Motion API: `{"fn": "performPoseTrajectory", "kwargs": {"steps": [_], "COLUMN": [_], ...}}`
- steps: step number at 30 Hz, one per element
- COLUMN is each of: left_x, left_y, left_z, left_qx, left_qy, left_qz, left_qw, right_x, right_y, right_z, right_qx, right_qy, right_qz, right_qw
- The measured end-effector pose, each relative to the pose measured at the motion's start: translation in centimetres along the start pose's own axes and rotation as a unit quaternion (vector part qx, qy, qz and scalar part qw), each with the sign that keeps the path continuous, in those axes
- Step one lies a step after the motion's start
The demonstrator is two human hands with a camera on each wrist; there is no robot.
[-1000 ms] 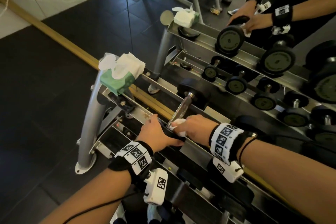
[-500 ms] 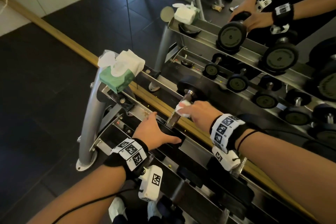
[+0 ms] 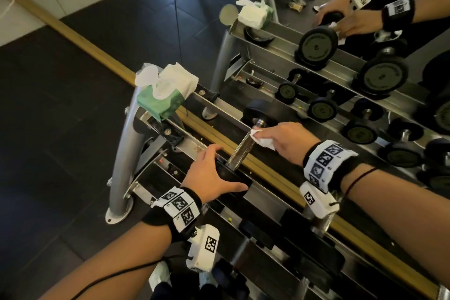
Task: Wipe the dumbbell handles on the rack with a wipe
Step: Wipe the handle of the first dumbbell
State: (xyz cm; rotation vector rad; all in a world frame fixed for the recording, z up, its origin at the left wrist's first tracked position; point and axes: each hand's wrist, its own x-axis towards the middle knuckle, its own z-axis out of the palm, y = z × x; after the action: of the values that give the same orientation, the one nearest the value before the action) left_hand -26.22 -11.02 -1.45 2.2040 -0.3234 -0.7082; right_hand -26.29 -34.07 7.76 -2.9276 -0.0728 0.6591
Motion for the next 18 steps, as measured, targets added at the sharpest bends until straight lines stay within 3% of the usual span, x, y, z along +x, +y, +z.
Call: {"fn": "performPoseTrajectory", "kwargs": {"steps": [4, 6, 10, 14, 18], "left_x": [-1.5, -1.6, -0.7, -0.3, 0.1], "left_y": [0.5, 0.6, 0.6, 0.4, 0.1], "left_z": [0.6, 0.1, -0.2, 0.4, 0.0], "left_qx": [0.158, 0.172, 0.218, 0.221, 0.164], "left_qy": [0.064, 0.034, -0.047, -0.026, -0.013], "left_qz": [0.168, 0.217, 0.239, 0.227, 0.208], "left_qw": [0.971, 0.960, 0.945, 0.948, 0.964], "right_x": [-0.2, 0.0, -0.6, -1.4, -2.0], "right_y": [-1.4, -1.7, -0.6, 1.5, 2.3], "right_z": [2.0, 2.5, 2.0, 1.8, 2.3], "right_qx": [-0.009, -0.028, -0.018, 0.009, 0.055], "right_qy": [0.003, -0.023, -0.050, -0.028, 0.005], "right_qz": [-0.016, -0.012, -0.017, 0.020, 0.011], "right_qw": [1.000, 0.999, 0.998, 0.999, 0.998]}}
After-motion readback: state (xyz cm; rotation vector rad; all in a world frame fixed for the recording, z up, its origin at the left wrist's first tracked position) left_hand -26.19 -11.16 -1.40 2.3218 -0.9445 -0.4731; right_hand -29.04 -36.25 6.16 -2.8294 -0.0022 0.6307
